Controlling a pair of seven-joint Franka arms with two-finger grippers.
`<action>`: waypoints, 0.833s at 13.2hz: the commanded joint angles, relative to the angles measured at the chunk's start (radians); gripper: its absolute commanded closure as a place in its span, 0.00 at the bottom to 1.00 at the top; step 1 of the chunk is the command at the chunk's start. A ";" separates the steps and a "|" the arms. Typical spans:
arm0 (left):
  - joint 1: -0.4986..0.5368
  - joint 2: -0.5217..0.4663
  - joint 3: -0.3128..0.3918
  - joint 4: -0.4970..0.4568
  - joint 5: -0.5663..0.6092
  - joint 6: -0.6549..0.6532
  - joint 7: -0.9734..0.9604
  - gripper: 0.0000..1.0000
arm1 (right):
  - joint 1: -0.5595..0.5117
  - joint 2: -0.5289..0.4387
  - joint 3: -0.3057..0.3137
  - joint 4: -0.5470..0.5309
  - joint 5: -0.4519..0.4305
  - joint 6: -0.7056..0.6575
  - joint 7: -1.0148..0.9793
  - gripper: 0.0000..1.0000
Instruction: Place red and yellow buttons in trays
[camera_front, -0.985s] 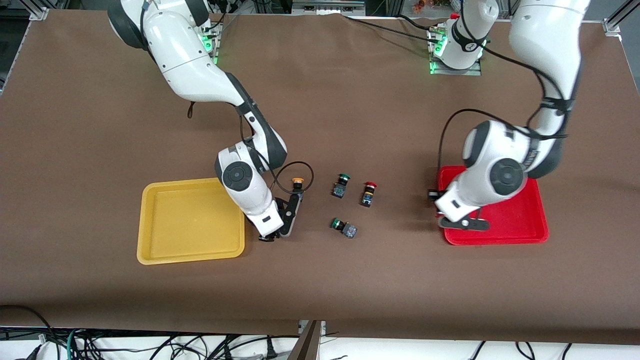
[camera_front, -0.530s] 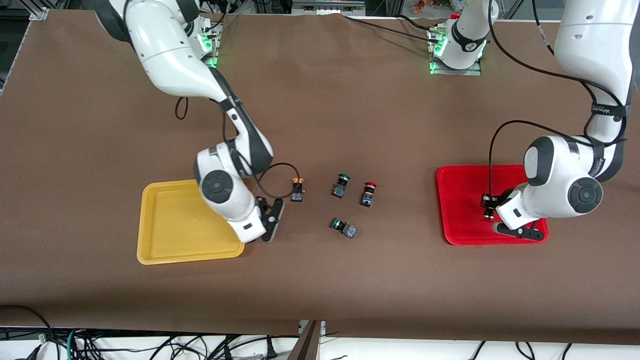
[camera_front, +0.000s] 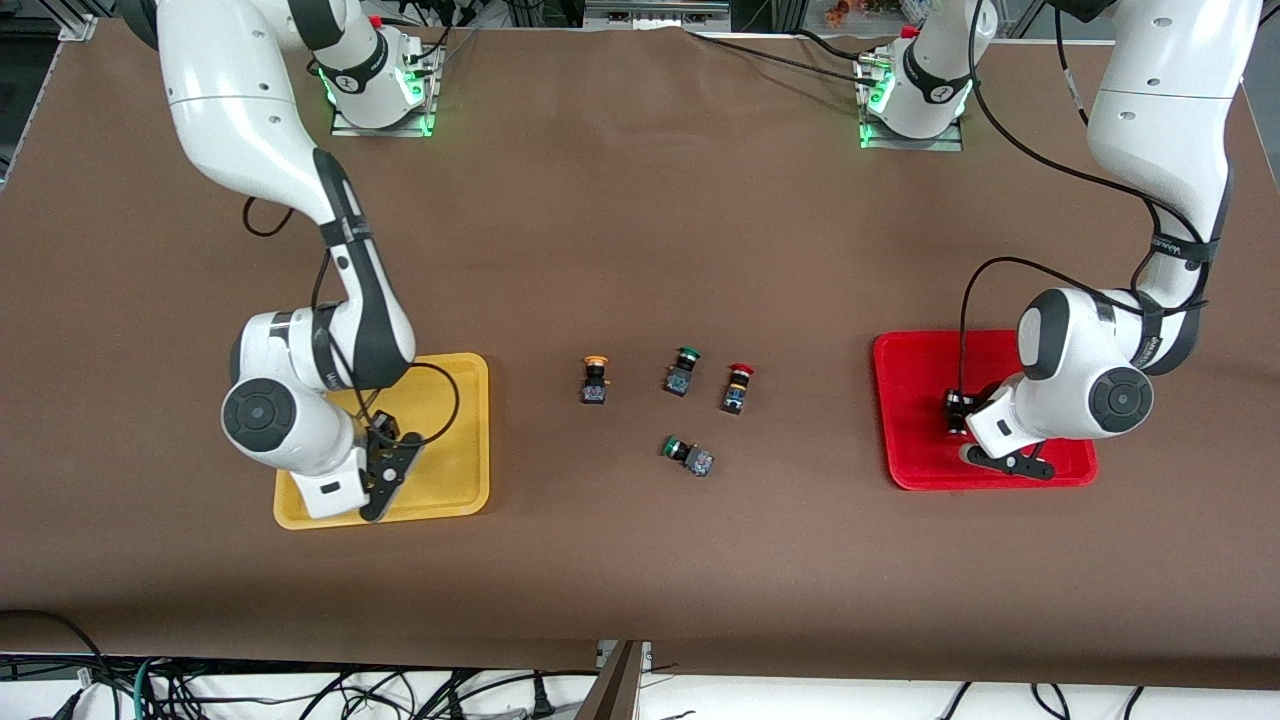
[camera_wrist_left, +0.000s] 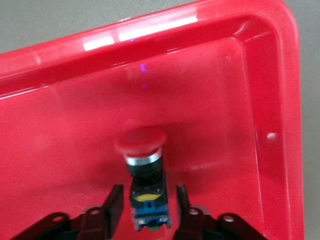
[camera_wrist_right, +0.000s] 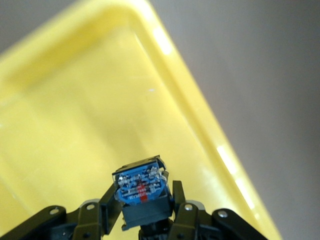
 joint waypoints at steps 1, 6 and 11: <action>0.003 -0.042 -0.016 0.008 0.022 -0.047 -0.003 0.00 | -0.024 -0.020 0.001 -0.060 0.120 -0.003 0.012 0.35; -0.024 -0.085 -0.232 0.080 -0.016 -0.089 -0.234 0.00 | 0.046 -0.079 0.009 -0.040 0.216 -0.112 0.355 0.00; -0.227 0.055 -0.234 0.161 -0.018 0.126 -0.310 0.00 | 0.279 -0.070 0.009 -0.029 0.218 -0.084 1.109 0.00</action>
